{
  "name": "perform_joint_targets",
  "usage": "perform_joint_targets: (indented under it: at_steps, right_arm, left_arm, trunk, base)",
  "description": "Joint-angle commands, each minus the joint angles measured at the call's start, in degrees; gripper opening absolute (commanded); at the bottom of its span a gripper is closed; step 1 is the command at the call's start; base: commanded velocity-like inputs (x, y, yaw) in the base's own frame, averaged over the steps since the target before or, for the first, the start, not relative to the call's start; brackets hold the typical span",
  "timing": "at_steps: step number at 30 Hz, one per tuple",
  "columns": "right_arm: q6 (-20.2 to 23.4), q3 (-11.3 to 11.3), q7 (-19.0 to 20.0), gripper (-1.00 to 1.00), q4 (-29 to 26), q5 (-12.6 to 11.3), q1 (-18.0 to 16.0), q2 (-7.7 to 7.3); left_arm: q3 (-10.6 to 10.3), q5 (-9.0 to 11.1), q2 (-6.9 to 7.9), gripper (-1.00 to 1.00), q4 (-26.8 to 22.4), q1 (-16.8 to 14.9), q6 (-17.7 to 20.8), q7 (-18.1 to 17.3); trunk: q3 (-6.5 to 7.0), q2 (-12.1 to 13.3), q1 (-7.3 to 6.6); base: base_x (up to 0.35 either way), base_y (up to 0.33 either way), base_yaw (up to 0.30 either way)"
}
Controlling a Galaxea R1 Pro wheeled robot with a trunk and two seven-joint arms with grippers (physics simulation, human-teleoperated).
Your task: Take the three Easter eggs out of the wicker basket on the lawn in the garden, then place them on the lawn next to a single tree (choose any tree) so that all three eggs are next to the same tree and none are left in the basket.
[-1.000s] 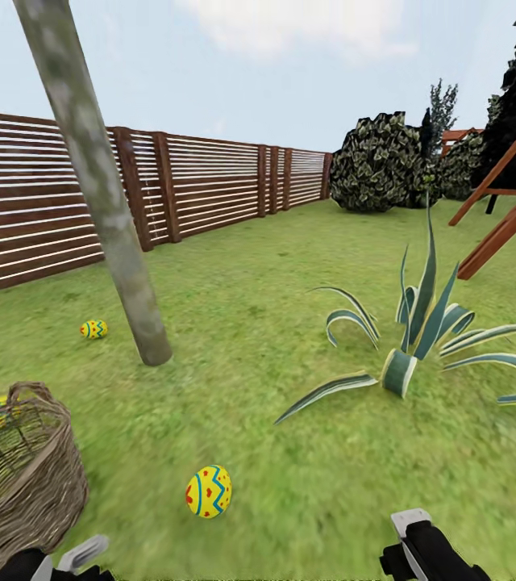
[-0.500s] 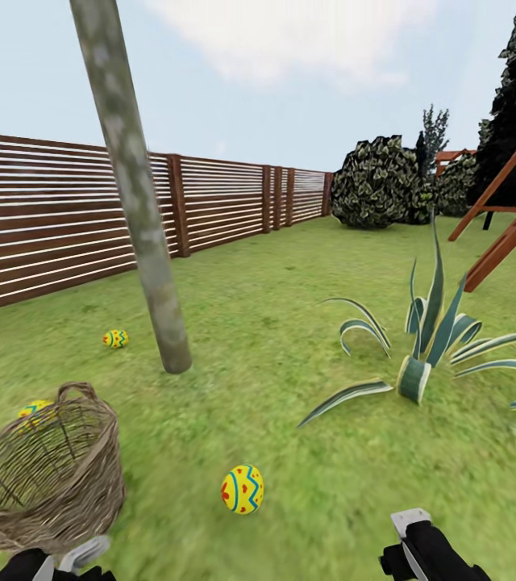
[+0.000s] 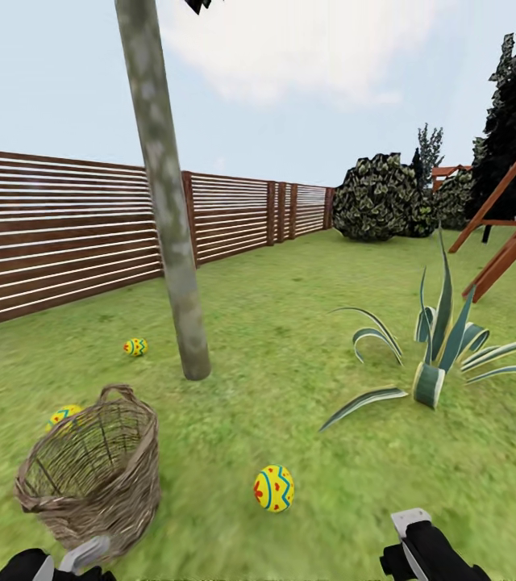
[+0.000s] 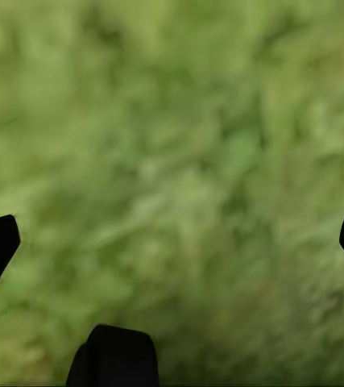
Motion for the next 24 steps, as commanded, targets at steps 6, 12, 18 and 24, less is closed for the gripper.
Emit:
perform_joint_targets:
  at_steps: [6, 12, 18, 24]
  right_arm:
    - [0.4, 0.3, 0.1, 1.00, -0.1, 0.4, 0.0, -0.06]
    - [0.4, 0.4, 0.1, 1.00, -0.1, 0.4, 0.0, -0.06]
    - [0.4, 0.4, 0.1, 1.00, -0.1, 0.3, 0.0, -0.04]
    - [0.4, 0.4, 0.1, 1.00, -0.1, 0.4, 0.0, -0.05]
  left_arm:
    - [0.2, -0.1, -0.07, 1.00, 0.0, 0.0, 0.3, -0.2]
    - [0.2, -0.1, -0.09, 1.00, 0.0, 0.0, 0.3, -0.2]
    - [0.2, -0.1, -0.10, 1.00, 0.0, 0.0, 0.3, -0.2]
    - [0.2, -0.1, -0.10, 1.00, 0.0, 0.0, 0.3, -0.2]
  trunk:
    - [1.02, 2.4, -1.35]
    - [2.10, 4.8, -2.67]
    - [3.17, 7.2, -3.99]
    - [4.25, 9.6, -5.30]
  base:
    - [-0.120, 0.320, 0.000]
    - [-0.107, 0.323, 0.000]
    - [-0.100, 0.324, -0.001]
    - [-0.090, 0.325, -0.172]
